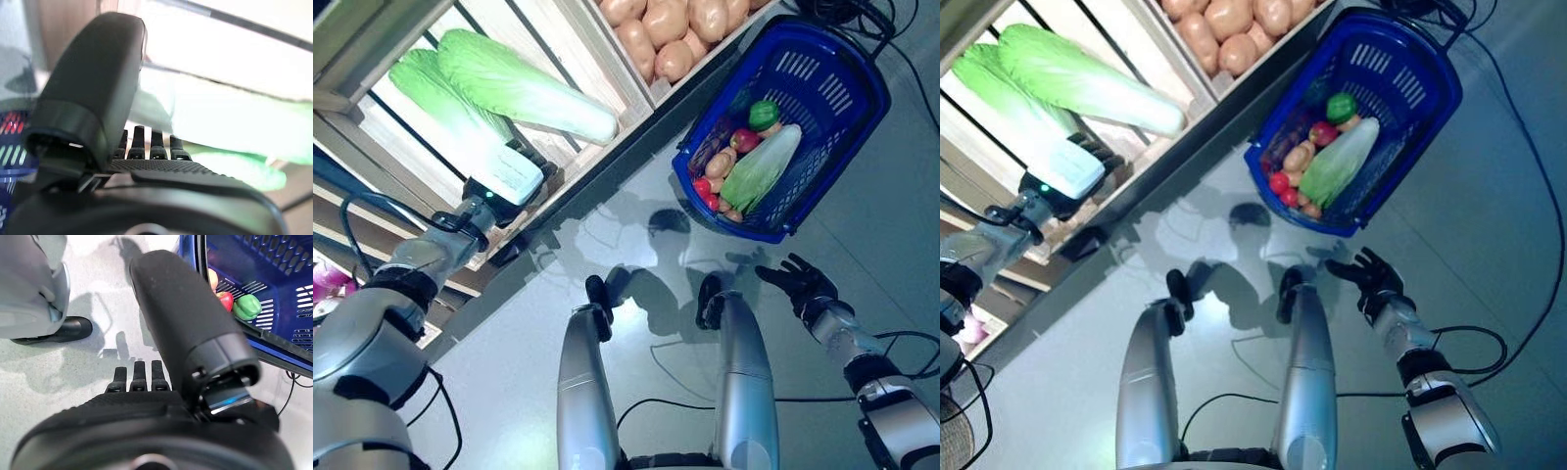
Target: Put vegetables into the basket
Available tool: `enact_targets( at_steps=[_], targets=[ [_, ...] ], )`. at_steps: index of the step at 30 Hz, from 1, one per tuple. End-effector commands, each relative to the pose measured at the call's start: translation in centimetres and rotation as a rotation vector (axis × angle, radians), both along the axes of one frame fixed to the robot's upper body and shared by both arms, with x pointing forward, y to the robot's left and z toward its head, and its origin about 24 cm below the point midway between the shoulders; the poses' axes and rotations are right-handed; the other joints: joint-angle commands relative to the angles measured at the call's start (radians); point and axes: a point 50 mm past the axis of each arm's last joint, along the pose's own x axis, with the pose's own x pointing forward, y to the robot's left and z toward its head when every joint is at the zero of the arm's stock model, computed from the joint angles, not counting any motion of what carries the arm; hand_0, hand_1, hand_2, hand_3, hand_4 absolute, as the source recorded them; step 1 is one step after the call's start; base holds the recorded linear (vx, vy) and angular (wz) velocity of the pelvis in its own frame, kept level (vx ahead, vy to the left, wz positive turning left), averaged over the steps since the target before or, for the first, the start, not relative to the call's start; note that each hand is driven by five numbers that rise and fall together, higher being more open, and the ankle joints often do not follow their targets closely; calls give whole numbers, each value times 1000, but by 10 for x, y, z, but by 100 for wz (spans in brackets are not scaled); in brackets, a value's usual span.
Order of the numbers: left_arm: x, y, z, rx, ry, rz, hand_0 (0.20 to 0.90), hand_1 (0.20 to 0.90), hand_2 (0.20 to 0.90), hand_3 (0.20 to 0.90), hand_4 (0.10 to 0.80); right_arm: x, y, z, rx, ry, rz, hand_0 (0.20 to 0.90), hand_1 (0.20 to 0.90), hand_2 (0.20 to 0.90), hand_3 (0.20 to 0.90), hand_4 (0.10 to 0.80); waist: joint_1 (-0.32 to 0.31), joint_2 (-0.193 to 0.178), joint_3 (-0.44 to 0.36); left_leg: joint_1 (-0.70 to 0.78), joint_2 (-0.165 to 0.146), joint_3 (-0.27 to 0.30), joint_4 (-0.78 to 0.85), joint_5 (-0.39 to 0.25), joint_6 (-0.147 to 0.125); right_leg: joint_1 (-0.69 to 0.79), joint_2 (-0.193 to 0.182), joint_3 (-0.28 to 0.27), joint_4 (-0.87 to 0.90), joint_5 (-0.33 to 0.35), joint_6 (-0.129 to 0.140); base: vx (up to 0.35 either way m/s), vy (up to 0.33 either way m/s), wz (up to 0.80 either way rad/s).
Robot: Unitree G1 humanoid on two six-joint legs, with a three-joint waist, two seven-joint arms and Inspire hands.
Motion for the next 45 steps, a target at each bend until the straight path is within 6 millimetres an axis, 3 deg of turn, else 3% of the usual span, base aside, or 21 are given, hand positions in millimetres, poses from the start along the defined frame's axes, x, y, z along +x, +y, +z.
enact_targets(
  at_steps=[1, 8, 15, 20, 21, 22, 27, 33, 45],
  targets=[
    [-7, 37, 61, -11, -148, 178, 900, 900, 900, 900, 800, -7, -34, 21, 3, -90, -78, 900, 900, 900, 900, 800, 2, 1, -5, 23, 1, -4, 68, -146, -4, 50, -28, 29, -74, 61, 39, 0, 75, 0],
    [-7, 41, 71, 7, -181, 210, 900, 900, 900, 900, 800, -9, -50, 32, -9, -107, -112, 900, 900, 900, 900, 800, 6, -10, -5, -55, 8, -10, 101, -153, 1, -22, -42, 19, -43, 61, 38, -8, 95, -1],
    [-9, 44, 101, 82, -271, 204, 900, 900, 900, 900, 800, -15, -70, 48, -5, -171, -168, 900, 900, 900, 900, 800, 7, -34, -5, -213, 13, -33, 166, -154, 19, -168, -58, 6, 17, 72, 34, -42, 60, 0],
    [-8, 42, 116, 94, -277, 209, 900, 900, 900, 900, 800, -16, -82, 59, 20, -233, -223, 900, 900, 900, 900, 800, 4, -32, -5, -280, 13, -36, 219, -167, 34, -234, -66, 7, 70, 62, 30, -46, 22, 0],
    [-7, 41, 117, 101, -267, 208, 500, 500, 500, 500, 533, -15, -84, 63, 31, -251, -237, 900, 900, 900, 900, 800, 4, -30, -5, -291, 11, -38, 228, -171, 34, -243, -68, 8, 79, 58, 28, 0, 0, 0],
    [-7, 40, 115, 93, -259, 201, 300, 300, 300, 300, 400, -14, -85, 66, 39, -264, -244, 900, 900, 900, 900, 800, 6, -27, -5, -296, 7, -40, 234, -174, 35, -250, -68, 11, 88, 54, 28, -31, 26, -6],
    [-5, 35, 113, 63, -229, 191, 300, 300, 300, 300, 400, -10, -87, 82, 49, -329, -245, 900, 900, 900, 900, 800, 10, -14, -5, -291, 7, -34, 264, -192, 41, -250, -77, 16, 115, 40, 28, -16, -1, -11],
    [-8, 40, 111, -8, -261, 179, 300, 300, 300, 300, 400, -3, -84, 91, 49, -359, -239, 900, 900, 900, 900, 800, 15, -7, -5, -235, 12, -27, 262, -201, 30, -197, -82, 15, 115, 27, 29, 3, -42, -2],
    [-16, 45, 92, -107, -287, 107, 300, 300, 300, 300, 400, -4, -69, 69, 78, -347, -214, 900, 900, 900, 900, 800, 11, 3, -5, 20, 32, 15, 132, -157, -13, 51, -60, 2, -1, 39, 40, 20, -51, -2]
  ],
)
